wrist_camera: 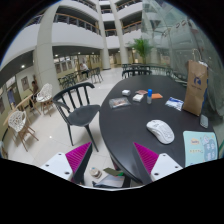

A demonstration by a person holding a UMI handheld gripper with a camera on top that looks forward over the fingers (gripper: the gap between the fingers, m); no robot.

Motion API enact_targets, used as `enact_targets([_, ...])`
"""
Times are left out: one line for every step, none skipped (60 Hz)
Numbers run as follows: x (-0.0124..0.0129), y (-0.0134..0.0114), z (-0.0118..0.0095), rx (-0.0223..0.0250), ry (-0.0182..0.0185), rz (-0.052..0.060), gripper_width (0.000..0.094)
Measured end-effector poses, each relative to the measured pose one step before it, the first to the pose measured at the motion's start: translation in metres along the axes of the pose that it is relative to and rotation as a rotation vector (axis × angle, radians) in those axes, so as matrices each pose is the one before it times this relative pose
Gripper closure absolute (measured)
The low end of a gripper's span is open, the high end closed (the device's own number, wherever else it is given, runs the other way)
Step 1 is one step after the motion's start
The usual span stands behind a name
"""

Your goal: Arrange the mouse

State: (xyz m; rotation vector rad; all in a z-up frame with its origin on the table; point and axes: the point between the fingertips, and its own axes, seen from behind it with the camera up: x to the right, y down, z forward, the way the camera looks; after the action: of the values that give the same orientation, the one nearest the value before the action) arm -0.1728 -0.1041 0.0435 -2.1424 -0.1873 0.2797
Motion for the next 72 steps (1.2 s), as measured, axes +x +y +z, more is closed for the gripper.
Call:
enact_targets([0.00437,0.00058,-0.00016,-0.00169,0.00935,-0.0045,0.0098])
enact_targets([0.0057,0.00045,-0.00024,-0.00114,0.01254,-0.0037,0.0098])
enact_targets([0.00734,0.00077,-0.0001,-0.00141,0.0172,-0.0026,0.0097])
enact_targets([0.01188,0.00176,-0.00198,-0.00155,0.02099,-0.0018,0.0099])
enact_targets([0.01348,0.00133,-0.00219,-0.00238,0.02103,-0.0009,0.0099])
enact_targets([0.01113,0.00077,-0.00062,-0.00123,0.01955,0.0003,0.01])
enact_targets([0.01018,0.00088,0.00037,0.00001,0.01562,0.0018,0.0102])
enact_targets([0.00881,0.00083,0.00027,-0.0002,0.01227,0.0026,0.0103])
enact_targets([0.01018,-0.00041,0.0055,-0.00146,0.01069,0.0035,0.0105])
enact_targets([0.0177,0.00091,0.00137,-0.00112,0.01174,0.005,0.0106])
enact_targets([-0.00258,0.00074,0.00046,0.00007,0.01693,0.0052,0.0104])
enact_targets([0.00929,-0.00005,0.00244,-0.00015,0.01315,0.0041,0.0104])
enact_targets([0.00895,-0.00001,0.00274,-0.00054,0.01355,0.0031,0.0106])
enact_targets([0.00859,-0.00001,0.00281,-0.00106,0.0139,0.0035,0.0107])
enact_targets([0.00758,0.0,0.00306,-0.0012,0.01213,0.0041,0.0106])
enact_targets([0.00639,0.0002,0.00335,-0.00147,0.00978,0.0025,0.0105])
enact_targets([-0.01124,-0.00092,-0.00007,-0.00316,0.01657,0.0015,0.0107])
enact_targets([0.02221,0.00067,0.0085,-0.00435,-0.00404,0.0006,0.0107])
enact_targets([0.00508,0.00091,0.00389,-0.00559,0.00494,0.0011,0.0107])
enact_targets([0.00372,0.00055,0.00419,-0.00619,0.00248,0.0006,0.0109])
enact_targets([0.003,0.00039,0.00448,-0.0062,-0.00068,-0.0009,0.0109])
enact_targets([0.00247,0.0002,0.00451,-0.00419,-0.002,-0.0011,0.0105])
enact_targets([0.00244,-0.00067,0.00501,-0.00174,-0.00234,0.0002,0.0105])
enact_targets([0.00215,-0.00092,0.00493,-0.00045,-0.00191,0.002,0.0105])
enact_targets([0.00191,-0.00075,0.00491,-0.00132,-0.00199,0.0,0.0106])
enact_targets([-0.00549,0.00167,0.00347,-0.00404,0.00646,-0.0027,0.0105])
enact_targets([0.00867,-0.00206,0.00873,-0.00754,-0.00899,-0.0044,0.0106])
enact_targets([0.00147,-0.00081,0.00488,-0.00488,-0.00218,-0.0047,0.0106])
enact_targets([0.00165,-0.00132,0.00472,-0.0022,-0.001,-0.0042,0.0104])
enact_targets([0.00191,-0.00209,0.00415,0.00119,0.00215,-0.0043,0.0105])
enact_targets([0.00256,-0.00467,0.004,0.00944,0.00507,-0.0072,0.0111])
enact_targets([0.00192,-0.00283,0.00393,0.00173,0.00482,-0.0068,0.0111])
enact_targets([0.00126,-0.00219,0.00395,-0.00175,0.00159,-0.0072,0.0111])
enact_targets([-0.00015,-0.00362,0.00413,0.00243,-0.00485,-0.0048,0.0105])
enact_targets([-0.00755,-0.00106,0.00059,0.00084,-0.00315,-0.0028,0.0101])
enact_targets([0.00043,-0.003,0.00463,-0.00332,-0.00764,0.0009,0.0099])
enact_targets([0.00229,-0.00355,0.00698,-0.00179,-0.00778,0.003,0.01])
enact_targets([0.00069,-0.00291,0.00427,0.00003,-0.00248,0.0037,0.0102])
enact_targets([0.00127,-0.00432,0.00461,0.00497,-0.00018,0.0012,0.0109])
enact_targets([0.00213,-0.00254,0.00443,0.00049,0.00467,-0.0004,0.0122])
enact_targets([0.00113,-0.00332,0.00423,0.00465,0.00245,-0.002,0.0143])
enact_targets([-0.00103,-0.00158,0.00186,0.00023,0.00433,-0.0002,0.0153])
enact_targets([-0.00013,-0.00279,0.00312,0.00093,-0.00155,0.0022,0.0218])
enact_targets([0.00093,-0.00193,0.00304,-0.00333,-0.00366,0.0005,0.0306])
enact_targets([0.00216,-0.00202,0.00226,0.00066,0.00816,0.0037,0.0394])
enact_targets([0.00269,-0.00248,0.0036,0.00393,0.01048,0.0035,0.0422])
enact_targets([0.00126,0.00076,0.00117,-0.00588,0.00752,0.0067,0.0439])
enact_targets([0.00034,-0.00066,0.0004,0.0003,0.00476,0.0019,0.0449])
enact_targets([0.00022,0.00007,-0.0001,-0.00171,0.00529,-0.0064,0.0474])
enact_targets([0.00053,0.00056,-0.00039,-0.00353,0.00552,-0.0159,0.0498])
enact_targets([-0.00038,-0.00033,-0.00104,0.00204,0.0024,-0.0169,0.0519])
enact_targets([-0.00179,-0.00078,-0.00242,0.00309,-0.00492,-0.015,0.0531])
enact_targets([-0.00344,0.00077,-0.00301,-0.00154,-0.01243,-0.0124,0.0543])
enact_targets([-0.00457,-0.00028,-0.00527,0.00377,-0.01814,-0.0054,0.0546])
enact_targets([-0.00418,-0.00278,-0.00615,0.01147,-0.01882,0.001,0.0545])
enact_targets([-0.00257,-0.00513,-0.00762,0.01897,-0.01506,0.0068,0.0545])
enact_targets([-0.00054,-0.00681,-0.0091,0.02261,-0.00915,0.011,0.0546])
enact_targets([0.0021,-0.00844,-0.00938,0.02466,-0.00176,0.0135,0.0548])
enact_targets([0.00501,-0.00956,-0.01121,0.02587,0.00508,0.0147,0.0548])
enact_targets([0.008,-0.01103,-0.01176,0.02881,0.01489,0.0177,0.0547])
enact_targets([0.01083,-0.0123,-0.01177,0.03266,0.02404,0.0208,0.0546])
enact_targets([0.00999,-0.01406,-0.00848,0.03015,0.02814,0.0174,0.0547])
enact_targets([0.01265,-0.01145,-0.01389,0.02781,0.02941,0.0073,0.0546])
enact_targets([0.01271,-0.00941,-0.01131,0.02377,0.02583,-0.003,0.0548])
enact_targets([0.01314,-0.00646,-0.00773,0.01885,0.02085,-0.0101,0.0548])
enact_targets([0.0118,-0.00516,-0.00948,0.01126,0.01792,-0.0116,0.0548])
enact_targets([0.01196,-0.00352,-0.00911,0.00725,0.01642,-0.006,0.0547])
enact_targets([0.01142,-0.0014,-0.00827,0.00303,0.01591,0.0001,0.0549])
enact_targets([0.01129,0.00389,-0.00385,0.00009,0.01528,0.0038,0.0548])
enact_targets([0.01105,0.00306,-0.00621,-0.00737,0.01486,0.0026,0.0549])
enact_targets([0.01226,-0.00129,-0.00467,-0.01498,0.01321,0.0017,0.0549])
enact_targets([0.01054,0.00652,-0.00429,-0.01285,0.01427,0.0007,0.055])
